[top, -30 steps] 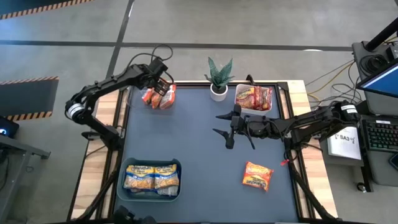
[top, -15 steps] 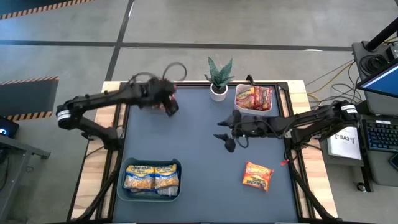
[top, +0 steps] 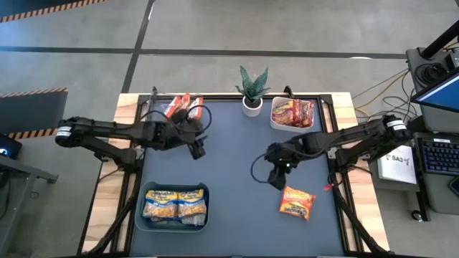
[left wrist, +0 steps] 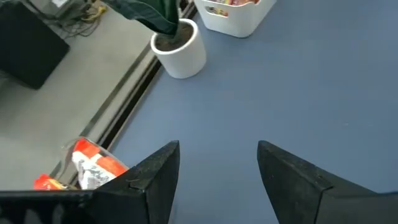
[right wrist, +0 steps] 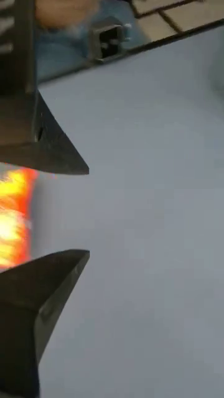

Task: Sort Maruchan noodles
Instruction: Put the orange noodle into the transparent bin

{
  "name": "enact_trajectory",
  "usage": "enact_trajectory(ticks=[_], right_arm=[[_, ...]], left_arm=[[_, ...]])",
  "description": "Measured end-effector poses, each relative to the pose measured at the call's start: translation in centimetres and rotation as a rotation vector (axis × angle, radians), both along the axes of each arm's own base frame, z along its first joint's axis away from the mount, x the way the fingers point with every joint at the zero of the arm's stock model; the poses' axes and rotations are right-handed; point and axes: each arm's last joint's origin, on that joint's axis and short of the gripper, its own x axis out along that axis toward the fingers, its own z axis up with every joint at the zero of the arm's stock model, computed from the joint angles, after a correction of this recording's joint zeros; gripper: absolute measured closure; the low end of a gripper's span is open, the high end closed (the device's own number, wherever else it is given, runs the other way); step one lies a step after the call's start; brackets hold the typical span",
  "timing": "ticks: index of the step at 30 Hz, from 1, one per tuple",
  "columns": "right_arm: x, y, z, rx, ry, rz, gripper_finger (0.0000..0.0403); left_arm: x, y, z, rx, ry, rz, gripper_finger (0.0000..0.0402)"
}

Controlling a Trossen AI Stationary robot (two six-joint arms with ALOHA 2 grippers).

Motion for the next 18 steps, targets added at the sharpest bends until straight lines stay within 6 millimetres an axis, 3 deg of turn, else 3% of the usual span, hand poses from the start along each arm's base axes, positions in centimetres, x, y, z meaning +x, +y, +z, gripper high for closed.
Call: enact_trajectory(ticks=[6,12,18], right_arm=[[0.1,2.4,-2.1,0.165,0.329,0.030,0.0292],[-1.8,5.9,-5.6,0.203,0.763,0.063,0.0347],[-1.7,8.3,-8.6,0.144,0.863,0.098,0.0360]], left_arm=[[0.0,0.2,-0.1,0.055,0.009,0.044,0.0203],[0.1,0.2,-0.2,0.062,0.020,0.047,0.0203],[0.1,0.2,-0.7,0.077,0.050,0.031,0.0203]])
